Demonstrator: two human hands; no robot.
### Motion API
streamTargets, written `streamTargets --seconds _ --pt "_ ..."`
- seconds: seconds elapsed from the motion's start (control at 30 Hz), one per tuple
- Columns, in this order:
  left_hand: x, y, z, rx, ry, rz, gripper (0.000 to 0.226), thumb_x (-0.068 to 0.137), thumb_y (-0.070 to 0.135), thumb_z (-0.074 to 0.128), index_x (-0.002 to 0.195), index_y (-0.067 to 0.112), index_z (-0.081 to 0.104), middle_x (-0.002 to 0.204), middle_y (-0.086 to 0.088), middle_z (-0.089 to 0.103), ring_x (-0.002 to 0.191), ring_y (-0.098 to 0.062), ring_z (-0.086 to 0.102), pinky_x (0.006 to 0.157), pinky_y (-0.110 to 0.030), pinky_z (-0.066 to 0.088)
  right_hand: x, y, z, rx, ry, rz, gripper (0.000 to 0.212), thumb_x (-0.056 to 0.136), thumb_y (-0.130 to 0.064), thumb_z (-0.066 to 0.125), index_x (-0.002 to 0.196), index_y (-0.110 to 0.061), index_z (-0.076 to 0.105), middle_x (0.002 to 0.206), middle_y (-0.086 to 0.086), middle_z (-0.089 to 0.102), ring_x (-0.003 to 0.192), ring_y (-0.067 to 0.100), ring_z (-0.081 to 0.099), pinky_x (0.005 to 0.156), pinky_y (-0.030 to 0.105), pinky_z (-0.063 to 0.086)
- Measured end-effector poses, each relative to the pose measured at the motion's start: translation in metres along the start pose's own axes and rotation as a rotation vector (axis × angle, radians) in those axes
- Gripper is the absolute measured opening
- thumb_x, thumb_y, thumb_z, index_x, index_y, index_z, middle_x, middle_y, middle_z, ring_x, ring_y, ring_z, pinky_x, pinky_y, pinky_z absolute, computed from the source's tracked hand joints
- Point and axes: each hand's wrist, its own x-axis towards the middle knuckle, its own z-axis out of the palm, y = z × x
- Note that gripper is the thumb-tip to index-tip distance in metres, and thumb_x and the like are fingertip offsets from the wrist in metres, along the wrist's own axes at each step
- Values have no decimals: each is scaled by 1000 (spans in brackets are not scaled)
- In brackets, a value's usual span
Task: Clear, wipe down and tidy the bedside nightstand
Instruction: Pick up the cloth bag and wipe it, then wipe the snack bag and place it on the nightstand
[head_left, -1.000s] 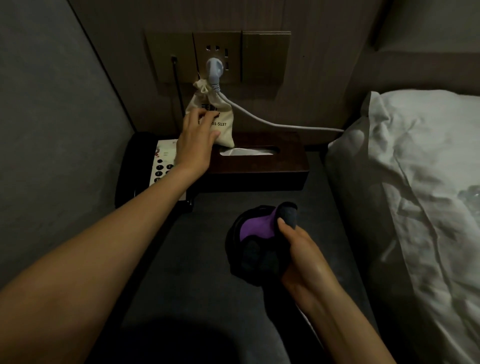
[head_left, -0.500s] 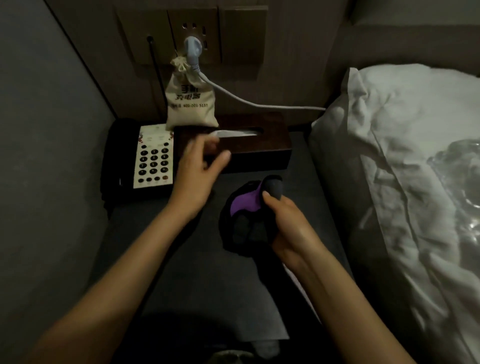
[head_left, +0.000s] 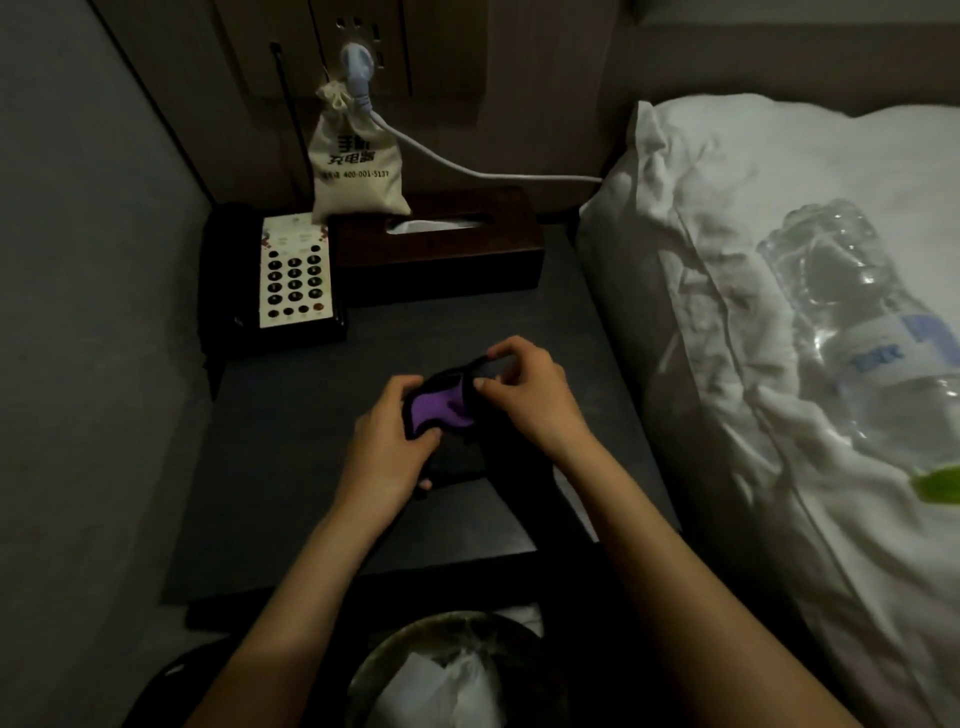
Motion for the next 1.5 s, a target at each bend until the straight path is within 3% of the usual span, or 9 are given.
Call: streamTargets --seconds 0.07,0.17,0.3,0.53,0.8,0.87,1.1,1.27,1.5 --pt "-14 -3 -2 331 44 38 53 84 15 69 131 26 46 125 -3 47 110 -22 55 86 -36 53 -8 9 2 -45 56 -8 33 87 -16 69 119 -14 59 96 10 67 92 24 66 83 38 55" --pt "-32 8 -7 417 110 82 56 84 23 70 134 25 44 134 -4 35 127 -24 37 99 -35 39 -26 13 -3 -63 153 -91 30 89 -13 66 117 -16 60 104 6 65 94 17 63 81 26 52" --pt "-54 40 -11 253 44 158 45 84 20 70 125 26 53 124 0 46 122 -19 45 98 -32 42 -59 10 -23 20 222 -128 21 88 -7 64 106 -17 65 90 -1 67 83 8 62 69 7 45" --pt "-107 125 14 -173 -256 225 31 85 3 68 116 7 62 115 -10 64 102 -18 65 87 -26 52 -126 -12 -88 0 240 -163 18 87 -3 65 102 -13 68 90 8 70 84 17 65 75 26 51" --pt "-186 199 58 -530 -458 150 26 90 -6 56 113 6 57 104 -14 62 80 -14 66 81 -39 56 -212 -34 -180 -9 351 -206 16 86 3 62 98 -3 69 89 14 72 79 21 69 60 23 54" --pt "-205 211 66 -539 -502 160 25 91 -6 54 114 6 56 109 -16 63 78 -11 68 76 -30 58 -237 -35 -196 -32 364 -213 10 88 -4 64 96 -7 70 85 8 72 74 14 69 57 22 54" --pt "-266 236 103 -531 -643 174 32 89 -2 60 120 5 55 117 -22 60 105 -34 64 85 -44 56 -317 -22 -263 -444 779 -332 23 86 -19 67 108 -19 64 104 0 69 99 18 61 82 43 53" --pt "-287 245 127 -445 -725 190 36 89 3 64 123 7 53 120 -19 58 107 -30 61 88 -50 55 -332 4 -310 -833 732 89 61 87 -40 68 140 -19 46 135 11 56 129 33 45 114 51 26" --pt "-281 238 135 -413 -766 140 41 91 8 62 129 9 48 122 -18 55 93 -25 62 87 -43 55 -323 10 -308 -842 815 79 11 90 -13 63 93 -6 70 97 16 66 93 35 56 108 52 33"
